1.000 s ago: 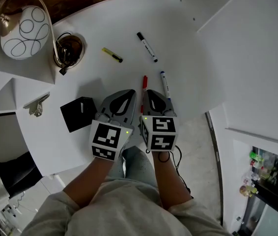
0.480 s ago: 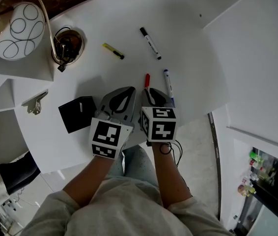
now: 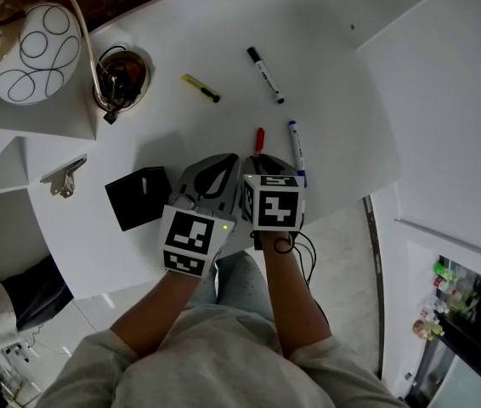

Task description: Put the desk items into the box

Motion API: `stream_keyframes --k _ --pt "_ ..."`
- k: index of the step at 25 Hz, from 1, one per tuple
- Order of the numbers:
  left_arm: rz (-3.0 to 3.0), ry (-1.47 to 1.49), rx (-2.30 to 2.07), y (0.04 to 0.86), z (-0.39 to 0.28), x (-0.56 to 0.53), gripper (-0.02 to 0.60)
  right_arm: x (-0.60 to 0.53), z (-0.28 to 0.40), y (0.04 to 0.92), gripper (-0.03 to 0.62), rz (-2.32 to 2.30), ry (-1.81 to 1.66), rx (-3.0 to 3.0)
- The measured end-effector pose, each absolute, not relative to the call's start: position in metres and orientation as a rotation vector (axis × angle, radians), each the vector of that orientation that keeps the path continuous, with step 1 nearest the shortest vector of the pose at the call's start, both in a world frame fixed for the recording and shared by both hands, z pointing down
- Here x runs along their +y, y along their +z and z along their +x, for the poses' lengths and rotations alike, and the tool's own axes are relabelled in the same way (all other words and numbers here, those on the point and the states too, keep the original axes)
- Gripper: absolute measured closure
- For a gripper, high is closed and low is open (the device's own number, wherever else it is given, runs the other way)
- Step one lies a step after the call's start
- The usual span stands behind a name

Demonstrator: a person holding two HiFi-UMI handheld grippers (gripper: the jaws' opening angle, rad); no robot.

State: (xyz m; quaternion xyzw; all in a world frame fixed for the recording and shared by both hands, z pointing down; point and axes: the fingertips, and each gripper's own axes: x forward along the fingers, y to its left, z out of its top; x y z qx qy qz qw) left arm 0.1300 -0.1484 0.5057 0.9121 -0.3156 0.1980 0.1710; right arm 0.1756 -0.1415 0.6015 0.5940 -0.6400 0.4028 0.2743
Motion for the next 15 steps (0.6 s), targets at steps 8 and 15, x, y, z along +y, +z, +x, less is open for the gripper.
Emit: stream_keyframes --k 8,15 --pt "2.598 0.560 -0.864 0.504 0.133 -0.143 0.574 -0.138 0.180 0.603 0.542 1.643 1.127 -1.710" --pt "2.615 0.553 -0.848 0.490 0.132 -0.141 0.574 -0.136 0.181 0.575 0.542 1.744 1.089 -1.749"
